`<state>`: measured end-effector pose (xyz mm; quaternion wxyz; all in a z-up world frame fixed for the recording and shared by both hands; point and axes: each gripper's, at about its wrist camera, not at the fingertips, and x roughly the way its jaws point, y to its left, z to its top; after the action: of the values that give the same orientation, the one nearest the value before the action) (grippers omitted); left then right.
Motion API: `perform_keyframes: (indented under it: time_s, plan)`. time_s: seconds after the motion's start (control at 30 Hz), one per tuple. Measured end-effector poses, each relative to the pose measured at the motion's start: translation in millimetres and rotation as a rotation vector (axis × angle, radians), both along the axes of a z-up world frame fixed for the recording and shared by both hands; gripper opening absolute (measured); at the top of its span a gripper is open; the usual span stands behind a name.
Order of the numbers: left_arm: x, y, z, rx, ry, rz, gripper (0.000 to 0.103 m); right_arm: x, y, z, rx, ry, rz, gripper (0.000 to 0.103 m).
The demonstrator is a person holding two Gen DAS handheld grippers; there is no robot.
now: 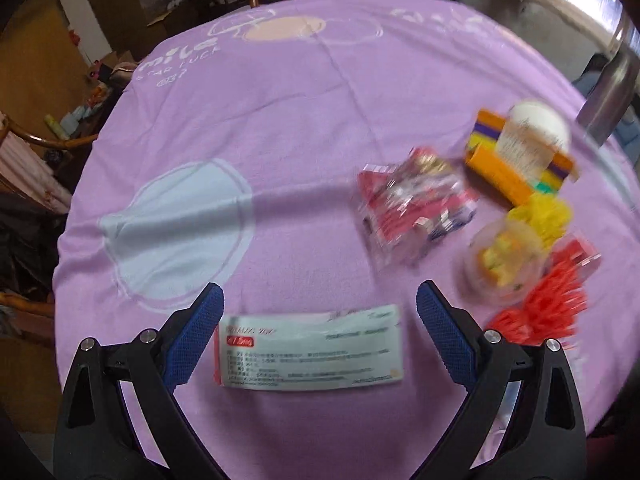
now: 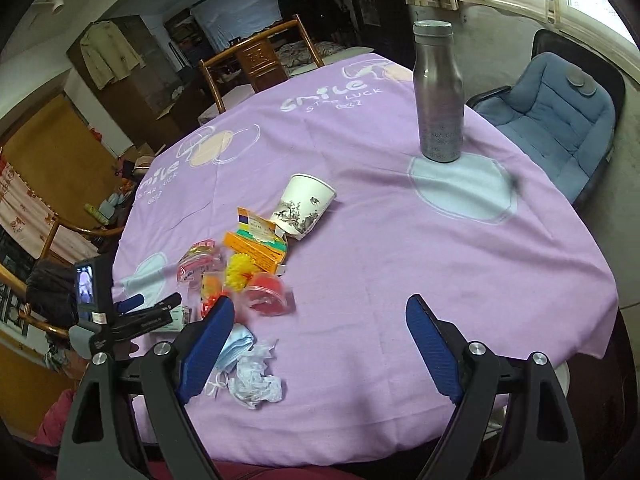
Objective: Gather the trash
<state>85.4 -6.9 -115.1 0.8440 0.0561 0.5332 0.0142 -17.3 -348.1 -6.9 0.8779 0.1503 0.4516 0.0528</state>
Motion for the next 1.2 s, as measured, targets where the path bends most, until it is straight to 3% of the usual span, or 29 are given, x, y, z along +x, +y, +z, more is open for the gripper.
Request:
perform_keyframes:
  time_s: [0.07,0.4,0.5,0.63,0.87,0.97,1.07,1.2]
  plan:
    - [-7,11,-6,0.020,0.024,0.022,0.094,5,1,-4,0.012,0.005,0.019,0.086]
    - [-103,107,24,-0.094,0.061,0.183,0.093,42,83,-16,0.073,0.015,0.287,0.086]
    - [-108,105,35,-0.153,0.049,0.187,0.094,42,102,-15,0.080,0.017,0.333,0.086]
    - [-81,80,33,-0.225,0.059,0.153,0.094,34,104,-10,0.054,0.011,0.336,0.086]
    - [-6,24,13,-0.107,0.016,0.097,0.094,11,37,-5,0.036,0.012,0.115,0.086]
    - [12,18,-6,-0.057,0.059,0.101,0.094,3,16,-5,0.049,0.015,0.045,0.087]
    - [2,25,-16,-0.038,0.099,0.099,0.094,5,14,-8,0.066,0.011,0.035,0.087]
    - [-45,51,-13,0.005,0.120,0.093,0.094,21,41,-17,0.083,0.024,0.136,0.087]
